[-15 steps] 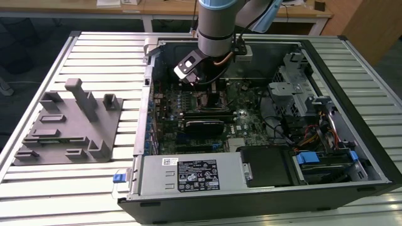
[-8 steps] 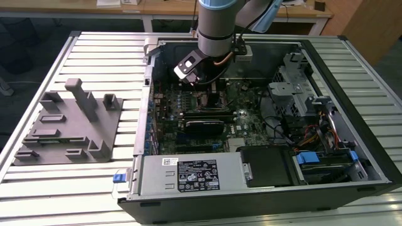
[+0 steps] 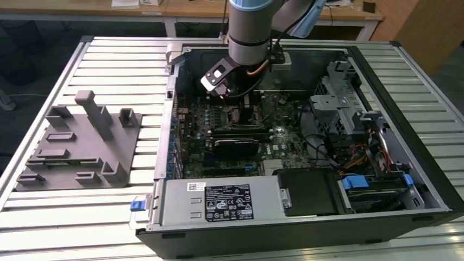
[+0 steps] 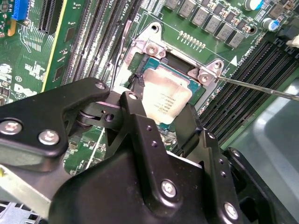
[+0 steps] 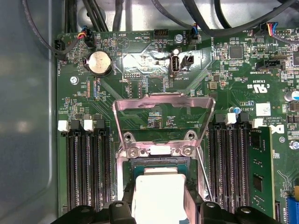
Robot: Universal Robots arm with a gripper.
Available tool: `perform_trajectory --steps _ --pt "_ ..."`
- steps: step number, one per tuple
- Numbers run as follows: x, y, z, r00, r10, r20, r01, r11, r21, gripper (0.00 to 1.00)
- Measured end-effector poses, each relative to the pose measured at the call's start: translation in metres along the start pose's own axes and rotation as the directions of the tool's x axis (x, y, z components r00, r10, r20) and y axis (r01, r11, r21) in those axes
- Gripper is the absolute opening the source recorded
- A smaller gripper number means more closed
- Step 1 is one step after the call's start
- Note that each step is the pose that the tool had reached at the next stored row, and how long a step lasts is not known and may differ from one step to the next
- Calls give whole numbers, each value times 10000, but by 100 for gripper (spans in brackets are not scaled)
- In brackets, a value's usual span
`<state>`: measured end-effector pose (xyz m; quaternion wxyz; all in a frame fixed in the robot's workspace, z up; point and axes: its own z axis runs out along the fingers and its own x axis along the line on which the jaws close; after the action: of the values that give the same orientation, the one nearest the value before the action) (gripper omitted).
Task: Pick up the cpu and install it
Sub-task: 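Place the cpu into insertion slot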
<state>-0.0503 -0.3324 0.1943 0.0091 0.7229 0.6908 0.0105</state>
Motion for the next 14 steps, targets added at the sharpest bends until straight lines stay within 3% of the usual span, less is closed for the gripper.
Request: perform_trajectory --steps 6,14 --pt "0 3 -37 10000 -5 98 5 10000 -6 51" --pt "0 9 -46 9999 -13 119 13 10000 -6 51"
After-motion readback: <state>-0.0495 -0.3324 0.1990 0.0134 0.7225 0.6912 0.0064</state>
